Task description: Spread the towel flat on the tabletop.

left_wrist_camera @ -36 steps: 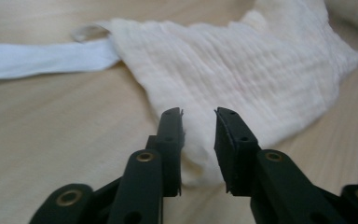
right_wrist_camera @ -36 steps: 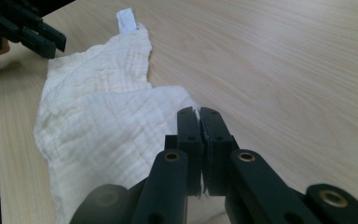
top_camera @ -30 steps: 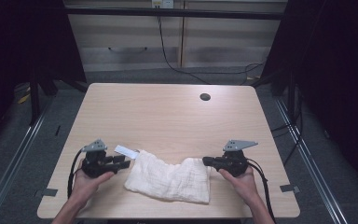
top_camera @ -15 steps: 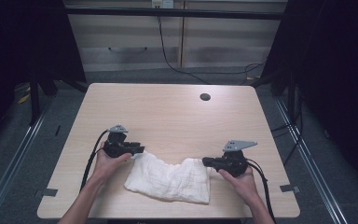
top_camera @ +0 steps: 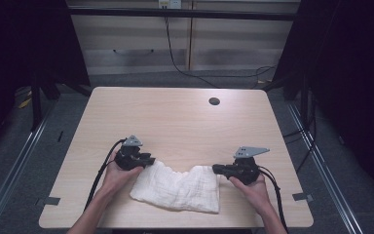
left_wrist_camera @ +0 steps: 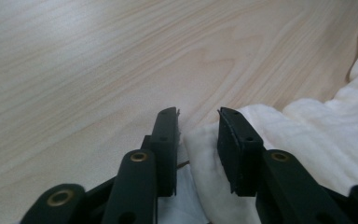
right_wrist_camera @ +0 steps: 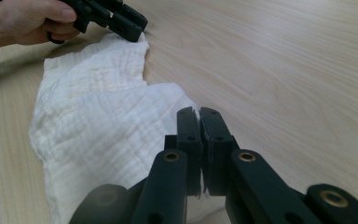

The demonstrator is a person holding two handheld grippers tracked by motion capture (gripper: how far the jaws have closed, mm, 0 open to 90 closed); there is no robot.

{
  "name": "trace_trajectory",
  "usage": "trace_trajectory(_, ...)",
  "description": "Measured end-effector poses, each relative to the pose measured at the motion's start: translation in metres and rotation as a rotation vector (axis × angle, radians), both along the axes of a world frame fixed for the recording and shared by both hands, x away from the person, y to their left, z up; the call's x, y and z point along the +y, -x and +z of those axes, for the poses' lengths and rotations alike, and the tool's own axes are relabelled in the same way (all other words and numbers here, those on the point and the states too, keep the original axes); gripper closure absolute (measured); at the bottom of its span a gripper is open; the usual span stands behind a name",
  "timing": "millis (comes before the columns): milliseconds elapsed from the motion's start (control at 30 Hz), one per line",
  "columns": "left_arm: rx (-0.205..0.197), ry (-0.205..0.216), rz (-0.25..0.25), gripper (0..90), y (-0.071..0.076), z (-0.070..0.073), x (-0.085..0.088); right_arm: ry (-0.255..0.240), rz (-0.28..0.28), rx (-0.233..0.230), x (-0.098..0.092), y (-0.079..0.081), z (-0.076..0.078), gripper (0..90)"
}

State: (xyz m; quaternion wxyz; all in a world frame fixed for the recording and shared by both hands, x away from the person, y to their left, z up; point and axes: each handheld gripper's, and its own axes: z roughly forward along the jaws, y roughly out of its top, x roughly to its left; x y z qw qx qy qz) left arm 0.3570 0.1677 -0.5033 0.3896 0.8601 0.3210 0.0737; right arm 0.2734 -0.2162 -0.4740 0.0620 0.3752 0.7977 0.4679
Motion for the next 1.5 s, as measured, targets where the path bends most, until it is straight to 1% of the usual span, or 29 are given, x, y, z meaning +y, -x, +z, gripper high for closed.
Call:
trace_trajectory(33, -0.011, -0.005, -0.002, 73.3, 0.001, -0.001, 0.001, 0.000, -0.001, 0.000, 0.000, 0.000, 0.000, 87.5)
trace_trajectory(67, -0.017, -0.001, 0.011, 76.9, 0.002, -0.001, 0.002, 0.001, -0.001, -0.003, 0.000, 0.000, 0.000, 87.5)
trace_trajectory(100, -0.013, 0.002, 0.013, 80.9, 0.002, -0.001, 0.004, 0.000, -0.005, -0.004, -0.001, 0.000, 0.000, 87.5)
trace_trajectory(167, -0.018, 0.006, 0.019, 82.3, 0.003, -0.002, 0.005, 0.001, -0.006, -0.004, -0.001, 0.000, 0.000, 87.5)
trace_trajectory(200, -0.024, 0.001, 0.025, 83.5, 0.004, -0.002, 0.005, 0.001, -0.007, -0.003, -0.001, 0.001, 0.000, 87.5)
trace_trajectory(267, -0.012, 0.016, 0.032, 84.8, 0.004, -0.002, 0.007, 0.002, -0.009, -0.002, -0.001, 0.001, 0.000, 87.5)
trace_trajectory(300, 0.002, 0.039, 0.042, 84.9, 0.004, -0.003, 0.008, 0.000, -0.010, -0.005, -0.002, 0.001, 0.001, 87.5)
trace_trajectory(367, 0.012, 0.066, 0.047, 85.1, 0.003, -0.001, 0.012, -0.004, -0.011, -0.007, -0.003, 0.001, 0.002, 87.6)
trace_trajectory(433, 0.023, 0.133, 0.053, 85.2, 0.002, 0.005, 0.020, -0.010, -0.019, -0.008, -0.005, 0.000, 0.002, 87.6)
trace_trajectory(500, 0.020, 0.177, 0.057, 85.3, 0.002, 0.010, 0.025, -0.016, -0.027, -0.010, -0.006, 0.000, 0.004, 87.6)
trace_trajectory(567, 0.011, 0.198, 0.062, 85.3, 0.003, 0.014, 0.029, -0.015, -0.029, -0.015, -0.007, 0.000, 0.006, 87.6)
trace_trajectory(600, 0.010, 0.222, 0.065, 85.4, 0.003, 0.017, 0.031, -0.017, -0.029, -0.017, -0.008, 0.000, 0.007, 87.6)
trace_trajectory(633, 0.005, 0.237, 0.068, 85.4, 0.004, 0.019, 0.034, -0.015, -0.030, -0.023, -0.008, -0.001, 0.009, 87.7)
trace_trajectory(667, 0.000, 0.256, 0.071, 85.4, 0.004, 0.022, 0.036, -0.016, -0.036, -0.033, -0.010, -0.001, 0.013, 87.7)
trace_trajectory(700, 0.000, 0.281, 0.079, 85.4, 0.005, 0.025, 0.038, -0.016, -0.036, -0.033, -0.010, -0.001, 0.013, 87.7)
trace_trajectory(733, -0.002, 0.296, 0.084, 85.4, 0.005, 0.028, 0.041, -0.015, -0.039, -0.039, -0.012, -0.002, 0.016, 87.7)
trace_trajectory(800, -0.020, 0.297, 0.086, 85.4, 0.006, 0.034, 0.044, -0.015, -0.047, -0.054, -0.015, -0.005, 0.023, 87.7)
trace_trajectory(833, -0.027, 0.316, 0.088, 85.4, 0.007, 0.039, 0.045, -0.017, -0.049, -0.059, -0.016, -0.006, 0.026, 87.7)
trace_trajectory(900, -0.042, 0.337, 0.087, 85.4, 0.007, 0.046, 0.046, -0.015, -0.049, -0.076, -0.017, -0.009, 0.035, 87.7)
trace_trajectory(933, -0.048, 0.353, 0.088, 85.5, 0.007, 0.050, 0.047, -0.013, -0.050, -0.091, -0.018, -0.013, 0.043, 87.8)
trace_trajectory(967, -0.051, 0.360, 0.086, 85.5, 0.007, 0.053, 0.047, -0.013, -0.050, -0.091, -0.018, -0.013, 0.043, 87.8)
trace_trajectory(1100, -0.070, 0.402, 0.076, 85.6, 0.004, 0.069, 0.047, -0.013, -0.052, -0.117, -0.018, -0.019, 0.060, 87.8)
trace_trajectory(1167, -0.079, 0.410, 0.071, 85.6, 0.003, 0.076, 0.046, -0.017, -0.054, -0.128, -0.018, -0.022, 0.066, 87.8)
trace_trajectory(1233, -0.078, 0.441, 0.068, 85.7, 0.002, 0.086, 0.045, -0.012, -0.051, -0.134, -0.018, -0.026, 0.071, 87.9)
trace_trajectory(1267, -0.088, 0.443, 0.067, 85.8, 0.002, 0.091, 0.044, 0.001, -0.049, -0.138, -0.018, -0.030, 0.074, 87.8)
trace_trajectory(1300, -0.104, 0.436, 0.062, 85.9, 0.002, 0.097, 0.043, 0.011, -0.053, -0.140, -0.019, -0.032, 0.077, 87.9)
trace_trajectory(1333, -0.113, 0.438, 0.056, 85.8, 0.002, 0.101, 0.042, 0.005, -0.056, -0.142, -0.021, -0.037, 0.083, 87.9)
trace_trajectory(1367, -0.123, 0.445, 0.051, 85.8, 0.002, 0.107, 0.041, 0.005, -0.056, -0.142, -0.021, -0.037, 0.083, 87.9)
trace_trajectory(1500, -0.166, 0.437, 0.068, 85.8, -0.005, 0.126, 0.041, -0.020, -0.074, -0.164, -0.027, -0.046, 0.099, 88.0)
